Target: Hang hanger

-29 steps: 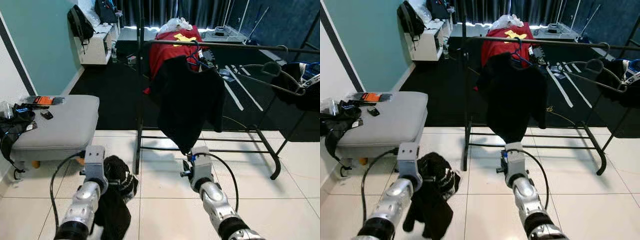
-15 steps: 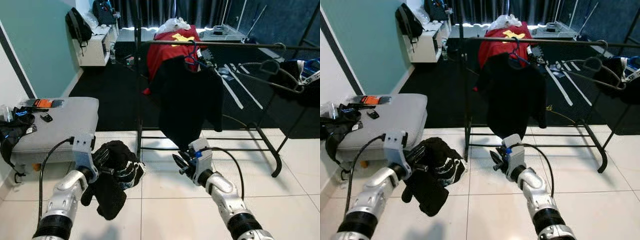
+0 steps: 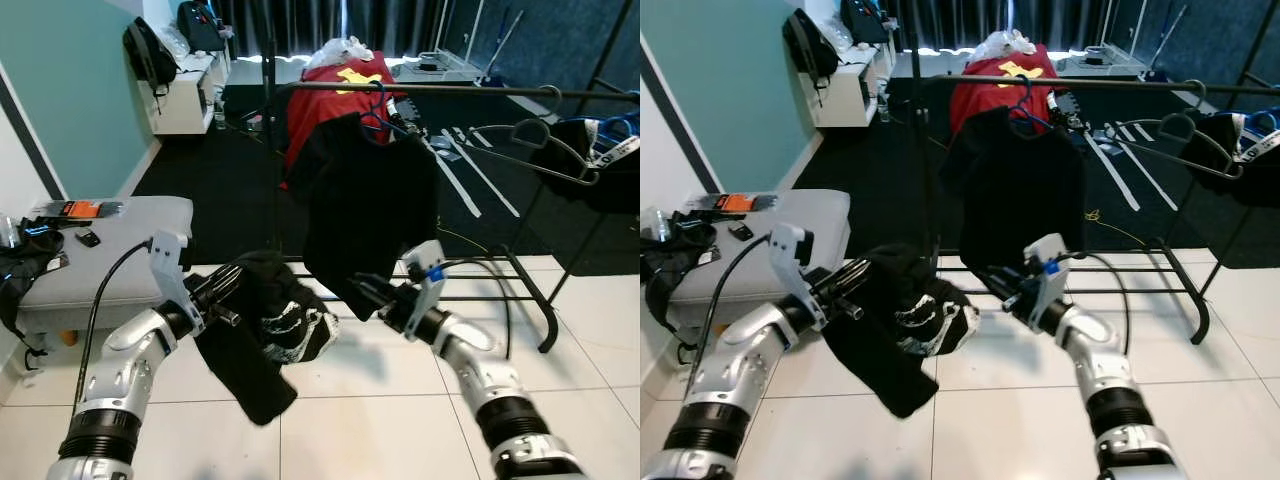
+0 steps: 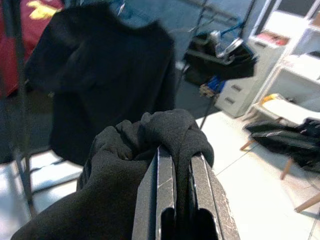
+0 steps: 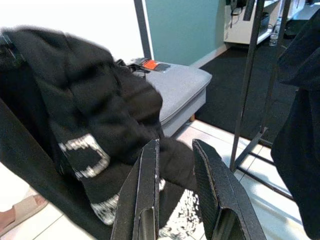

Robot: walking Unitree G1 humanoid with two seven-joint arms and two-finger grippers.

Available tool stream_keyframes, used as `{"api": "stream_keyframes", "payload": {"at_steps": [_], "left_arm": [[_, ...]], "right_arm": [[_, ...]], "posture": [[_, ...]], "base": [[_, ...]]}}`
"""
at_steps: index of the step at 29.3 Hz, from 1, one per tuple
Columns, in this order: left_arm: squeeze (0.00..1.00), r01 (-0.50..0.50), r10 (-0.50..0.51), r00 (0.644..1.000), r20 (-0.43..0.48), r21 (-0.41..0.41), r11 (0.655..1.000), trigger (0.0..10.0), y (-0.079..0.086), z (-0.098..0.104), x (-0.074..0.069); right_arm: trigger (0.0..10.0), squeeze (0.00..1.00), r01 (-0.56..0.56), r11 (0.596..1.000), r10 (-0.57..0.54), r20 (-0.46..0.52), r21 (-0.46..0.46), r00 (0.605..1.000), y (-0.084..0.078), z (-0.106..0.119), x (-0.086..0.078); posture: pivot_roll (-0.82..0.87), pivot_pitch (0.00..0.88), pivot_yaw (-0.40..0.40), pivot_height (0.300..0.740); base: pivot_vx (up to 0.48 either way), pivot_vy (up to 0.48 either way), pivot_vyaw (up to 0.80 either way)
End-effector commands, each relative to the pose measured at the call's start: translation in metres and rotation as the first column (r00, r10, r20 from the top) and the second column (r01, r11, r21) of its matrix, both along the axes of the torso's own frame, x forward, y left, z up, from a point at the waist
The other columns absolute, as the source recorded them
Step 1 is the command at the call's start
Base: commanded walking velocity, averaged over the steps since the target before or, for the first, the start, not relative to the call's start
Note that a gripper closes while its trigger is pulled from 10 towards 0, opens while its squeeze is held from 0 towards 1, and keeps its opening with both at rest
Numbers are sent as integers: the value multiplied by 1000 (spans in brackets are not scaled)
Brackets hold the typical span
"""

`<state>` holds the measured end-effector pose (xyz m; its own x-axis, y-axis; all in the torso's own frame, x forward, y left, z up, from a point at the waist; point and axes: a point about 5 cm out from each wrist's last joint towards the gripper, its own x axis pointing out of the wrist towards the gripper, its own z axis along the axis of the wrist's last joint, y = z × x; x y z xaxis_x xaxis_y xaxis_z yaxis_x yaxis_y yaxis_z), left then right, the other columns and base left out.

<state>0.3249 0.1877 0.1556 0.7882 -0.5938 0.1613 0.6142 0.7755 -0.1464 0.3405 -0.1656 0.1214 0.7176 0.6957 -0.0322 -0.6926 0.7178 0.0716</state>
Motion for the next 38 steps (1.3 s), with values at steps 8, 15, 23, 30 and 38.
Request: {"api": "stream_keyframes", "payload": {"at_steps": [8, 15, 23, 30, 38], "left_arm": [[0, 332, -332, 943, -5, 46, 942, 10000, -14, 13, -13], [0, 414, -415, 910, 6, 51, 909, 10000, -25, 22, -11], [0, 444, -445, 894, 62, 17, 896, 10000, -32, 38, -13], [0, 483, -478, 871, 115, -24, 875, 10000, -38, 53, -18], [0, 474, -469, 875, 122, -17, 880, 10000, -43, 54, -15]], "right_arm": [[10000, 0, -196, 977, 196, 9, 88, 981, -17, 38, -8], [10000, 1000, -288, 945, 293, -9, 157, 956, -25, 46, -17], [10000, 1000, -416, 889, 434, -67, 190, 898, -24, 46, -30], [10000, 690, -438, 890, 451, -114, 125, 885, -14, 35, -31], [10000, 0, -486, 867, 495, -87, 110, 864, -3, 40, -37]], "posture": [[-58, 0, 21, 740], [-48, 0, 13, 740], [-47, 0, 1, 740], [-51, 0, -1, 740], [-50, 0, -3, 740]], "base": [[0, 0, 0], [0, 0, 0], [0, 0, 0], [0, 0, 0], [0, 0, 0]]}}
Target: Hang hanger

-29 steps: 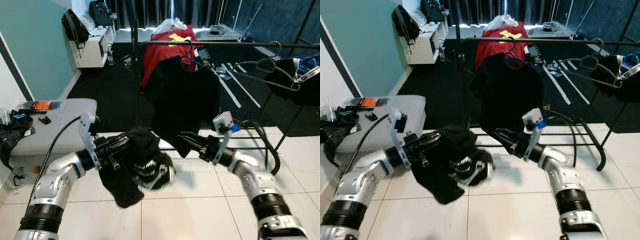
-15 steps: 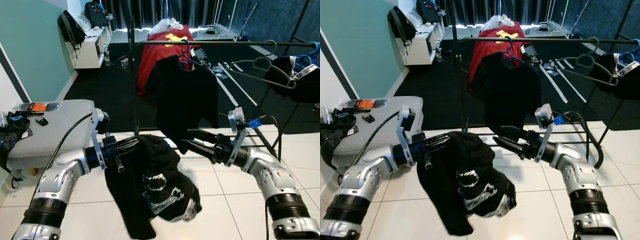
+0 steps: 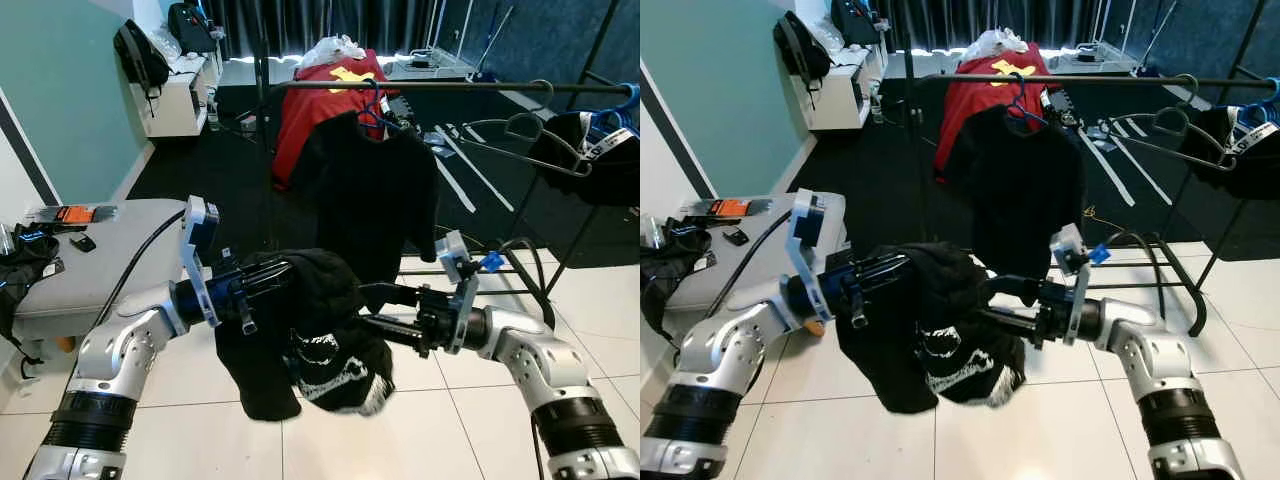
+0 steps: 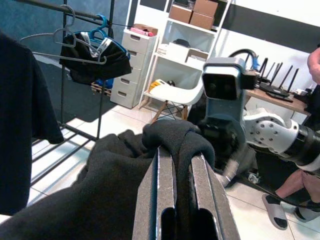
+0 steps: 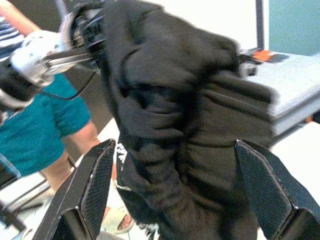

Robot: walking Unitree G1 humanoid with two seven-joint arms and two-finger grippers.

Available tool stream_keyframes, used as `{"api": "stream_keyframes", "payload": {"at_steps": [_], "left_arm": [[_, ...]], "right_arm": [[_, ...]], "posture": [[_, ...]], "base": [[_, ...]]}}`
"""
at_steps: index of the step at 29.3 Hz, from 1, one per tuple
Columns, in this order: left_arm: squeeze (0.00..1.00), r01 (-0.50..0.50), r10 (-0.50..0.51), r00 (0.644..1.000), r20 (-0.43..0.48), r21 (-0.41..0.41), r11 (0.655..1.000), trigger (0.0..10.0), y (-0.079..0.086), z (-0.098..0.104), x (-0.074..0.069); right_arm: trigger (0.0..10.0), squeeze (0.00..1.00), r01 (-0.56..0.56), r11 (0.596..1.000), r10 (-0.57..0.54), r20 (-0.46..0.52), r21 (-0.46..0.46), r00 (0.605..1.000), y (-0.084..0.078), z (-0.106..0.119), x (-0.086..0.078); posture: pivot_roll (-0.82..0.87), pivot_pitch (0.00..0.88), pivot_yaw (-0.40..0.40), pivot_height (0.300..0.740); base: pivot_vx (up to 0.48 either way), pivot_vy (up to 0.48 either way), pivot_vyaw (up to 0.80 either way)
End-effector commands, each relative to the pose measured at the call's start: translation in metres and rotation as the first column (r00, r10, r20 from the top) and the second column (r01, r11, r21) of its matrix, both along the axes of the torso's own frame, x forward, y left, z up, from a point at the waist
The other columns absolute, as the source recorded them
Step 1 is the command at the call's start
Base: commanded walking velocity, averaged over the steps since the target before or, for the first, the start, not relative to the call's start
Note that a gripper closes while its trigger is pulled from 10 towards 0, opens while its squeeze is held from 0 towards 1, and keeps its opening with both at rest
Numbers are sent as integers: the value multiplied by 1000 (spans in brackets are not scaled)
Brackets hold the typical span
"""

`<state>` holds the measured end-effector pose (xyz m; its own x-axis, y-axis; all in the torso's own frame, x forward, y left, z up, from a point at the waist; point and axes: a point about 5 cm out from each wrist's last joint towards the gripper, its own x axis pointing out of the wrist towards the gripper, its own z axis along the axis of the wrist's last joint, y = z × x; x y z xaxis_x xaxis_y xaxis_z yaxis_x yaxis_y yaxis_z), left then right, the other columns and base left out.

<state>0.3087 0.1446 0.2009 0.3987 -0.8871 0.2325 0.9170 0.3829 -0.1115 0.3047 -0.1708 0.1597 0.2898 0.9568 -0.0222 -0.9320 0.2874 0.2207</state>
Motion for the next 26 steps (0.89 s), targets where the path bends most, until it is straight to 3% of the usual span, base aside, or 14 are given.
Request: {"api": "stream_keyframes", "payload": {"at_steps": [1, 17, 22, 26], "left_arm": [[0, -6, 6, 999, 39, -18, 1000, 10000, -2, 8, 2], [0, -22, 27, 997, 69, -62, 998, 10000, -4, 24, 4], [0, -43, 62, 993, 101, -181, 983, 10000, 5, 46, 8], [0, -76, 100, 989, 108, -209, 975, 10000, 8, 52, 13]], "right_arm": [[10000, 0, -20, 1000, 20, 15, -7, 1000, 4, 1, -2], [10000, 0, -63, 998, 61, -118, -13, 991, 15, -29, -17], [10000, 0, 11, 998, 0, -158, 67, 987, 11, -32, -18], [10000, 0, 30, 996, -16, -165, 86, 986, 9, -33, -20]], "posture": [[-50, 0, -2, 740], [-44, 2, -2, 740], [-42, 5, 7, 740], [-43, 7, 11, 740]], "base": [[0, 0, 0], [0, 0, 0], [0, 0, 0], [0, 0, 0]]}}
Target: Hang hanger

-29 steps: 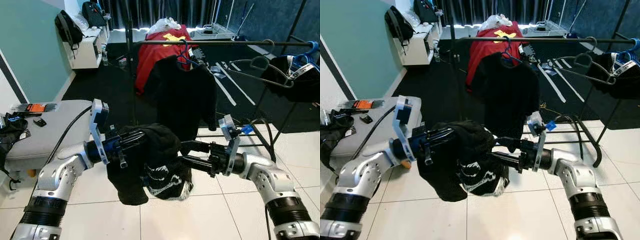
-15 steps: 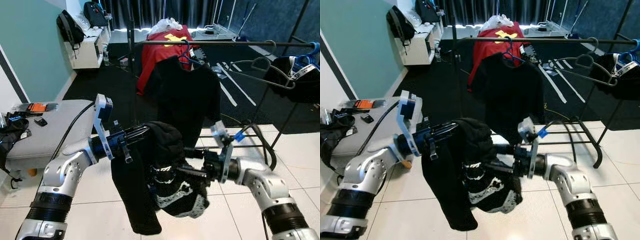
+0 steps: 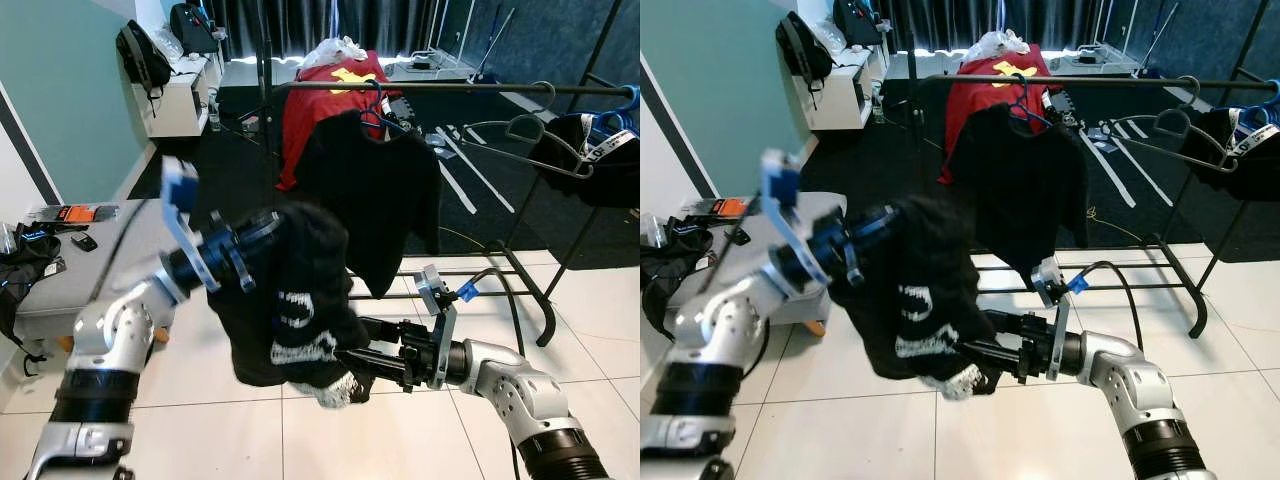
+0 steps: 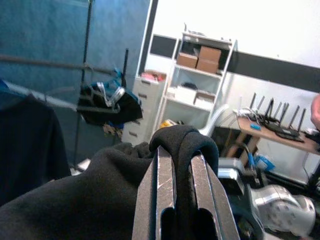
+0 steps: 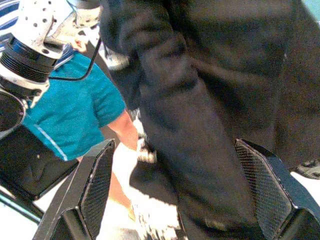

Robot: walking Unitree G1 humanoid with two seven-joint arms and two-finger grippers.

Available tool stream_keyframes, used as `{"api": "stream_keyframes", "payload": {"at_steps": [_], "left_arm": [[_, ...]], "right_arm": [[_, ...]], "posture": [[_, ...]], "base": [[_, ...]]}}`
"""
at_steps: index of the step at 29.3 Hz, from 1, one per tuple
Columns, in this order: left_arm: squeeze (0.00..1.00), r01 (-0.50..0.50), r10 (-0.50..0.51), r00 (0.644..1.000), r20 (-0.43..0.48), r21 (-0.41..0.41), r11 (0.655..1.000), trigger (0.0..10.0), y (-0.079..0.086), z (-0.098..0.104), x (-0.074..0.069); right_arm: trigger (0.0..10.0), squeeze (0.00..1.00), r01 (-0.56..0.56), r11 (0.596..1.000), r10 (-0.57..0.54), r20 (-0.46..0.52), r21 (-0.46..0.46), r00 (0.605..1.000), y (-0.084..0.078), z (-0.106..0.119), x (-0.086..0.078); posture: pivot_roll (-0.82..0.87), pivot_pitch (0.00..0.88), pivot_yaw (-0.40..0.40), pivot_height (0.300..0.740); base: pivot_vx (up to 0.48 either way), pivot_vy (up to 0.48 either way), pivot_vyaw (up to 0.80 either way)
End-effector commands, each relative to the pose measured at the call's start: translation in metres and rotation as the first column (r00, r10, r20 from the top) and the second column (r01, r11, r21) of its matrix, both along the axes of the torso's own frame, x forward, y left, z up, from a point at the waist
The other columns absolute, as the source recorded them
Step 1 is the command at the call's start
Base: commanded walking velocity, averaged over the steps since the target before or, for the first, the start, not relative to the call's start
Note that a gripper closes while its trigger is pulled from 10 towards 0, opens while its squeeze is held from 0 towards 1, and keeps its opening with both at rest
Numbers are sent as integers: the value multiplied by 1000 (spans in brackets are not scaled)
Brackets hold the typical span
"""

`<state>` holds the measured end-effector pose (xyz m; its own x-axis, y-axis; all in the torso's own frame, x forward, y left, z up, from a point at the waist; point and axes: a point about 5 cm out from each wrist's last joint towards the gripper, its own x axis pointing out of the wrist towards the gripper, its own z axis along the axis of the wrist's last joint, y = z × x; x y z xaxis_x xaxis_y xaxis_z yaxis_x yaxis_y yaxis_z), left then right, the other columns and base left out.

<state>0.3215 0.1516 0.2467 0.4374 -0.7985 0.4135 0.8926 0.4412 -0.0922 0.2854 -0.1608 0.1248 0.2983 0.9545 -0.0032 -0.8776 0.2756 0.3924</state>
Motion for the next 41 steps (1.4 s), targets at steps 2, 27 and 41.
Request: {"api": "stream_keyframes", "payload": {"at_steps": [2, 27, 41], "left_arm": [[0, -46, 48, 999, 27, -79, 996, 10000, 6, 13, 7], [0, -46, 47, 999, 14, -72, 996, 10000, 9, 14, 10], [0, -64, 67, 998, 22, -101, 993, 10000, 11, 21, 14]], "right_arm": [[10000, 0, 47, 999, -47, -1, 11, 999, -5, -3, -5], [10000, 0, 101, 960, -104, 0, 262, 995, 0, 18, 0], [10000, 0, 125, 954, -107, -80, 272, 991, 7, 1, -5]], "posture": [[-41, 7, 19, 740], [-21, 0, 22, 740], [-16, 0, 23, 740]], "base": [[0, 0, 0], [0, 0, 0], [0, 0, 0]]}}
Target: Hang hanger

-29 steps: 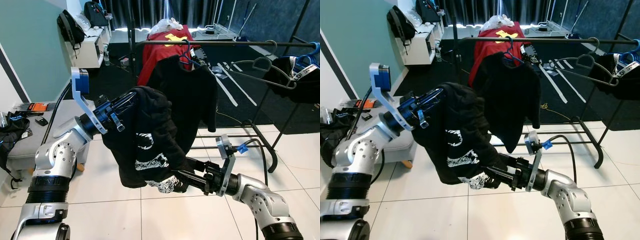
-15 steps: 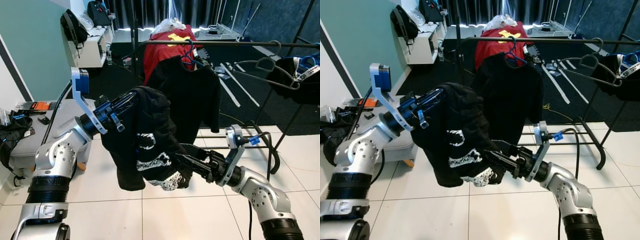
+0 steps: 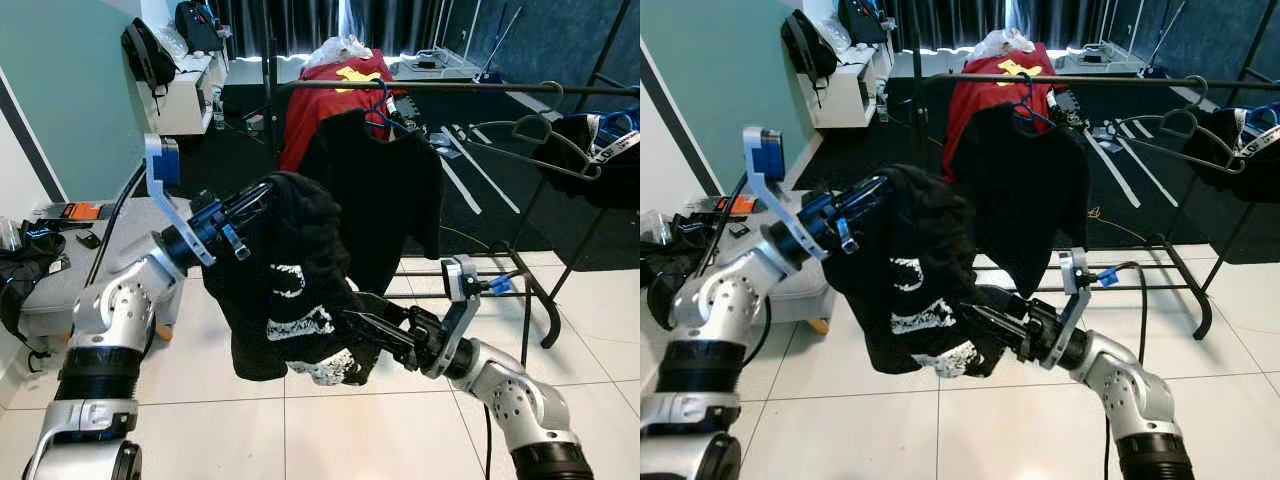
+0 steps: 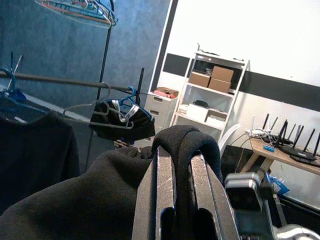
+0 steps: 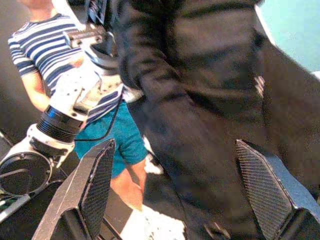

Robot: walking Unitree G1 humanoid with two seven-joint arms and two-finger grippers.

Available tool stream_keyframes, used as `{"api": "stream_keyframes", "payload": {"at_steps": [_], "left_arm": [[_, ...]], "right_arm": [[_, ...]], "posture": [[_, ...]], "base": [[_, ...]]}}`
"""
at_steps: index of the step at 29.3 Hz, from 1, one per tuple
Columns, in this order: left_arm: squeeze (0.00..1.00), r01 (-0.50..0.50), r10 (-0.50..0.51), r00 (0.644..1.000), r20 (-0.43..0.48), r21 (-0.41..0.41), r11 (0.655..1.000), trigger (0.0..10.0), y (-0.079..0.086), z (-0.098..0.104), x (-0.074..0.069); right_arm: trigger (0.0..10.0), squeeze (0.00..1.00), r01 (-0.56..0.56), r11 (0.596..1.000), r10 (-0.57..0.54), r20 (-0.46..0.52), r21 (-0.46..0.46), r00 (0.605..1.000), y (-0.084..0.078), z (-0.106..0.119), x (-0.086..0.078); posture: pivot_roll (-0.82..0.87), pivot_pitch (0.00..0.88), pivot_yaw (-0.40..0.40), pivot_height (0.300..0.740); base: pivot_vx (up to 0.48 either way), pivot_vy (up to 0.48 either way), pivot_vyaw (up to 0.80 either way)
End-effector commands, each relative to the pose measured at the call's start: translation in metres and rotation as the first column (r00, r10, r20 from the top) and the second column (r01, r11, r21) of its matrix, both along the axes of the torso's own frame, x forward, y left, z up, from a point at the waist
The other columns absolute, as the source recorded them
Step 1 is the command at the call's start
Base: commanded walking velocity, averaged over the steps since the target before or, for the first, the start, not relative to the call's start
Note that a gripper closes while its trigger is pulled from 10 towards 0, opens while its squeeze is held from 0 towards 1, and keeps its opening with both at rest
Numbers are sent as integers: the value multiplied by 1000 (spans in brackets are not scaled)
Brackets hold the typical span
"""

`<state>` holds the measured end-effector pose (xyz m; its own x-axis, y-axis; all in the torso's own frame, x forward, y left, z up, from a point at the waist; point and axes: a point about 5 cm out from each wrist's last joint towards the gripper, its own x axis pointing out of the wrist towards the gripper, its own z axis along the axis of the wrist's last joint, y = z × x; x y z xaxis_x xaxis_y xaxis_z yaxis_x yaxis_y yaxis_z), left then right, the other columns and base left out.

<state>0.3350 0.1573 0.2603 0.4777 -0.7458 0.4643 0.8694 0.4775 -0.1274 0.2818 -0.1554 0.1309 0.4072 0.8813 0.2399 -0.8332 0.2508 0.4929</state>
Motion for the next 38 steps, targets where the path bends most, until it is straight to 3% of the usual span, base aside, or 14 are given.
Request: {"api": "stream_keyframes", "payload": {"at_steps": [1, 6, 15, 21, 31, 38], "left_arm": [[0, -19, 20, 999, 30, -38, 999, 10000, 6, 8, 1], [0, -17, 19, 999, 35, -56, 998, 10000, 6, 12, 1], [0, -6, 7, 999, 32, -50, 999, 10000, 4, 11, 1], [0, -3, 5, 999, 35, -60, 998, 10000, 3, 12, 0], [0, 26, -21, 999, 49, -94, 995, 10000, 3, 18, -3], [0, 48, -43, 998, 56, -103, 994, 10000, 1, 20, -5]], "right_arm": [[10000, 0, 15, 1000, -14, -48, 19, 999, 1, -8, -2], [10000, 0, 89, 992, -80, -103, 85, 992, -2, -13, 0], [10000, 0, 80, 983, -65, -99, 162, 993, 5, -7, 1], [10000, 0, 88, 983, -70, -114, 164, 991, 7, -9, 2], [10000, 0, 257, 947, -224, -176, 192, 959, -9, -16, 12], [10000, 0, 262, 944, -230, -171, 200, 958, -10, -14, 14]], "posture": [[-16, 0, 24, 740], [-14, 0, 27, 740], [-14, 0, 29, 740], [-15, 0, 28, 740], [-13, 0, 31, 740], [-11, 0, 30, 740]], "base": [[0, 0, 0], [0, 0, 0], [0, 0, 0], [0, 0, 0], [0, 0, 0], [0, 0, 0]]}}
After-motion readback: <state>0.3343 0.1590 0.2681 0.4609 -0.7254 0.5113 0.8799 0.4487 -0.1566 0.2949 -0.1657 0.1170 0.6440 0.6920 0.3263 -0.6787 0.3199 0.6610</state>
